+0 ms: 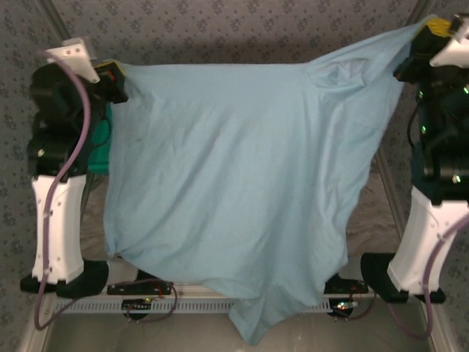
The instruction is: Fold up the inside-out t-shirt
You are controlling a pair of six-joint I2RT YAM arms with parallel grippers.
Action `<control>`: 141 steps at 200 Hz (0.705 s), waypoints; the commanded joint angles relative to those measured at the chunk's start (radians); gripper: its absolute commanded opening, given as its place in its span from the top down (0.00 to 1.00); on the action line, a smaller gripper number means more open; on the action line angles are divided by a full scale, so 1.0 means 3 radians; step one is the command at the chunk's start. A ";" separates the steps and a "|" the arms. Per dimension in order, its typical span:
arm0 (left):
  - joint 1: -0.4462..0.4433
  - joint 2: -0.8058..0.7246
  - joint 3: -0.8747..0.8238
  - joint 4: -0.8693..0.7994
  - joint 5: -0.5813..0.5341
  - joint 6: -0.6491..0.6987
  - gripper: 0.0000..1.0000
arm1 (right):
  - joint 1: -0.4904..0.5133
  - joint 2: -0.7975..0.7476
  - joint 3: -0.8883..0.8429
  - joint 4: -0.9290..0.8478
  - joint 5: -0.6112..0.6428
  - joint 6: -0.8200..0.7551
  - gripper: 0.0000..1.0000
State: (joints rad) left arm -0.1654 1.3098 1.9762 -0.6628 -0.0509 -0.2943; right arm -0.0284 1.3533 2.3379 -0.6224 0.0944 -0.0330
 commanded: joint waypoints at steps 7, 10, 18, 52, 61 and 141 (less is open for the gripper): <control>0.0016 0.0227 0.0177 0.0079 -0.0052 0.0107 1.00 | -0.0201 0.0270 0.0197 0.0128 -0.0127 0.0247 1.00; 0.0018 0.0249 0.0197 0.0080 -0.0032 0.0105 1.00 | -0.0225 0.0316 0.0233 0.0120 -0.0167 0.0277 1.00; 0.0020 0.0305 0.0254 0.0073 0.0000 0.0106 1.00 | -0.0278 0.0408 0.0333 0.0090 -0.0259 0.0371 1.00; 0.0072 0.0286 0.0375 0.0066 0.0105 0.0120 1.00 | -0.0349 0.0549 0.0572 0.0004 -0.0489 0.0618 1.00; 0.0098 0.0235 0.0377 0.0071 0.0163 0.0104 1.00 | -0.0364 0.0526 0.0572 -0.0008 -0.0522 0.0643 1.00; 0.0119 -0.0524 -0.0037 -0.0032 0.0474 -0.0073 1.00 | -0.0405 -0.0274 0.0251 -0.0427 -0.0504 0.0416 1.00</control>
State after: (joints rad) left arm -0.1413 1.2407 2.0090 -0.6800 0.0723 -0.2947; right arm -0.1352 1.3750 2.4348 -0.7292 -0.0937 0.1333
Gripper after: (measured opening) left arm 0.042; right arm 0.057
